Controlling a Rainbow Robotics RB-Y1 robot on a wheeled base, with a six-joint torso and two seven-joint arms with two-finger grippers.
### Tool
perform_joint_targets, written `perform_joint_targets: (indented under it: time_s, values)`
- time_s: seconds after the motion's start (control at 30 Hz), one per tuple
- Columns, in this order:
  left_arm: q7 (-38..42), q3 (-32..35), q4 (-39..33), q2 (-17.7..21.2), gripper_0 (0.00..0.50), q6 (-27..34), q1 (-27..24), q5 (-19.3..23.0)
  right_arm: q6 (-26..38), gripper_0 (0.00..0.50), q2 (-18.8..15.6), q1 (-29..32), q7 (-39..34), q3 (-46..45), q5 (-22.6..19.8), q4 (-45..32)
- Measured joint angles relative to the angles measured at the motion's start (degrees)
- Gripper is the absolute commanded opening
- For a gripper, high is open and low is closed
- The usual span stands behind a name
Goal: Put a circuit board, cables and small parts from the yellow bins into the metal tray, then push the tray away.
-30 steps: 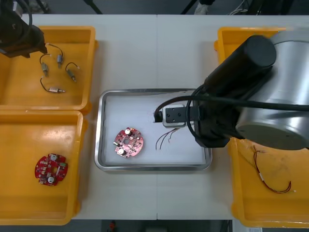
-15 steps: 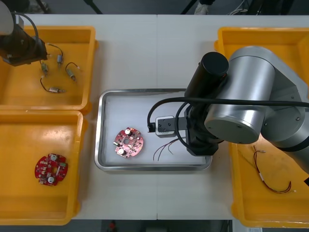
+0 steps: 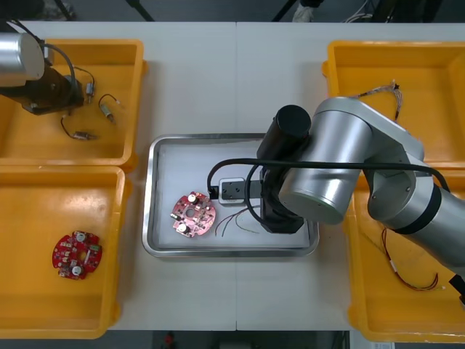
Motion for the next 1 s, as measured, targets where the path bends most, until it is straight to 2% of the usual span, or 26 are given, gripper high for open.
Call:
perform_joint_targets:
  time_s: [0.03, 0.07, 0.23, 0.4, 0.5, 0.53, 0.57, 0.6, 0.63, 0.67, 1.0]
  values:
    - [0.0, -0.3, 0.1, 0.0, 0.203, -0.5, -0.1, 0.0, -0.8, 0.000, 0.1, 0.0, 0.0, 0.3, 0.2, 0.8]
    - [0.0, -0.6, 0.2, 0.0, 0.001, -0.7, -0.2, 0.0, -1.6, 0.000, 0.2, 0.0, 0.0, 0.7, 0.6, 1.6]
    - [0.0, -1.5, 0.4, 0.0, 0.000, -0.8, -0.7, 0.0, -4.5, 0.000, 0.4, -0.1, 0.0, 3.4, 3.6, 3.7]
    - [0.0, -1.5, 0.4, 0.0, 0.000, -0.5, -0.7, 0.0, -5.7, 0.000, 1.0, -0.1, 0.0, 5.4, 3.9, 5.6]
    - [0.0, -1.5, -0.2, 0.0, 0.000, 2.2, -0.9, 0.0, -6.4, 0.000, 1.7, -0.1, 0.0, 5.7, 4.4, 6.8]
    - [0.0, -1.4, -0.8, 0.1, 0.000, 3.5, -0.9, 0.0, -6.8, 0.071, 1.9, -0.1, 0.0, 5.7, 4.7, 7.1]
    - [0.0, -1.3, -1.5, 0.1, 0.000, 5.1, -0.9, 0.0, -7.2, 0.182, 2.0, -0.1, 0.0, 5.8, 5.3, 7.2]
    - [0.0, -1.2, -2.3, 0.2, 0.000, 6.5, -0.9, 0.0, -7.6, 0.392, 2.0, -0.1, 0.0, 6.0, 6.0, 7.2]
    - [0.0, -0.9, -3.2, 0.3, 0.000, 7.6, -0.9, 0.0, -7.8, 0.460, 2.0, -0.1, 0.0, 6.2, 6.6, 7.2]
    - [0.0, -0.7, -4.2, 0.5, 0.000, 8.9, -0.9, 0.0, -8.0, 0.500, 2.0, -0.1, 0.0, 6.4, 7.0, 7.2]
    - [0.0, 1.1, -13.3, 3.1, 0.000, 20.1, -0.9, -0.1, -7.7, 0.500, 2.0, -0.2, 0.0, 6.6, 7.4, 7.0]
